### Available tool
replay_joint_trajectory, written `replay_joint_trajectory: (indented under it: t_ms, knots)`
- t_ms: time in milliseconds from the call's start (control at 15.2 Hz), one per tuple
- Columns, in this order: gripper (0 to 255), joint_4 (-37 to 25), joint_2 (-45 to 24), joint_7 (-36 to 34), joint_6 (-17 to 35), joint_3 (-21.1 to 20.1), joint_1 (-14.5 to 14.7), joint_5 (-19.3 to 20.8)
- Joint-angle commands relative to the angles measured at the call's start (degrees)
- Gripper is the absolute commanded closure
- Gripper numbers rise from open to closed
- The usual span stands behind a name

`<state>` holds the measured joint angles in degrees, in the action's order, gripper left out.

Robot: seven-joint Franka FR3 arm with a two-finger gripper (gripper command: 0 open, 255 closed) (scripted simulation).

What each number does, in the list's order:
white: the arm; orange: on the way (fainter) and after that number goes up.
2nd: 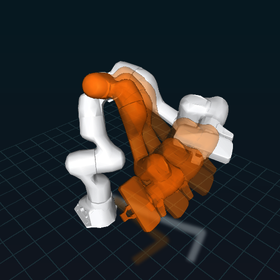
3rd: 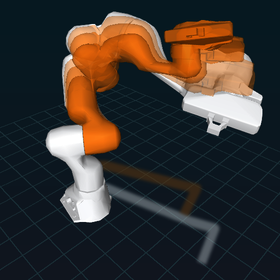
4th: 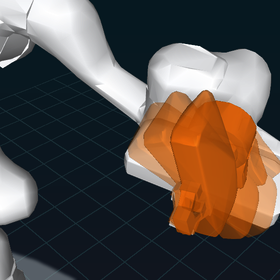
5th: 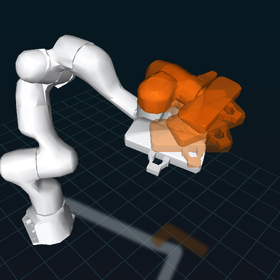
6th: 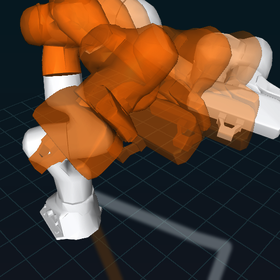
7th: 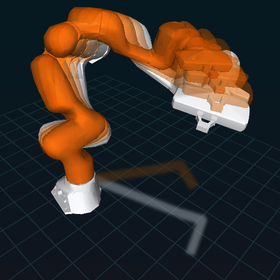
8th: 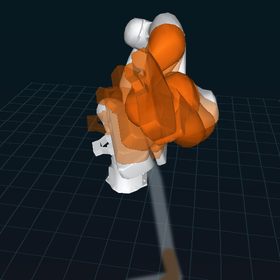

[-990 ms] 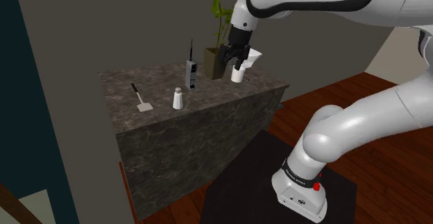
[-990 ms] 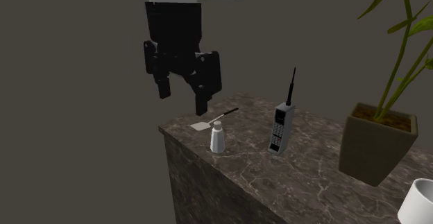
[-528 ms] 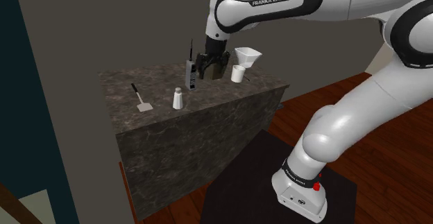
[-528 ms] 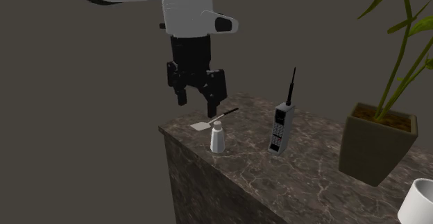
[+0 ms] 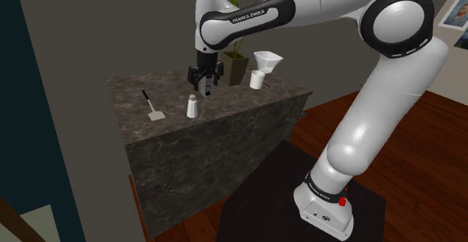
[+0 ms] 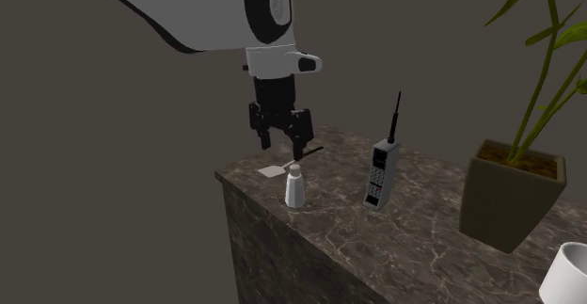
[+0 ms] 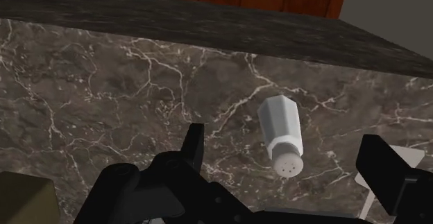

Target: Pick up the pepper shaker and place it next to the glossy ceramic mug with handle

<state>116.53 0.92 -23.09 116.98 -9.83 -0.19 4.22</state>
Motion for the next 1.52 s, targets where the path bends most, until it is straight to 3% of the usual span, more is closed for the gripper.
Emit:
replay_joint_trajectory:
  t_ms: [0, 396, 858, 1386, 1452]
  knots:
    - [0, -3.09, -4.68, -2.04, 0.96, -0.33, 0.25, 2.01]
    - [0, -14.62, -17.67, -6.8, 0.56, -0.05, 2.01, 7.11]
    - [0, -11.89, -19.97, -7.36, 5.55, 0.44, 1.83, 7.97]
    - [0, -11.89, -19.97, -7.36, 5.54, 0.44, 1.83, 7.97]
    - [255, -11.89, -19.97, -7.36, 5.54, 0.44, 1.83, 7.97]
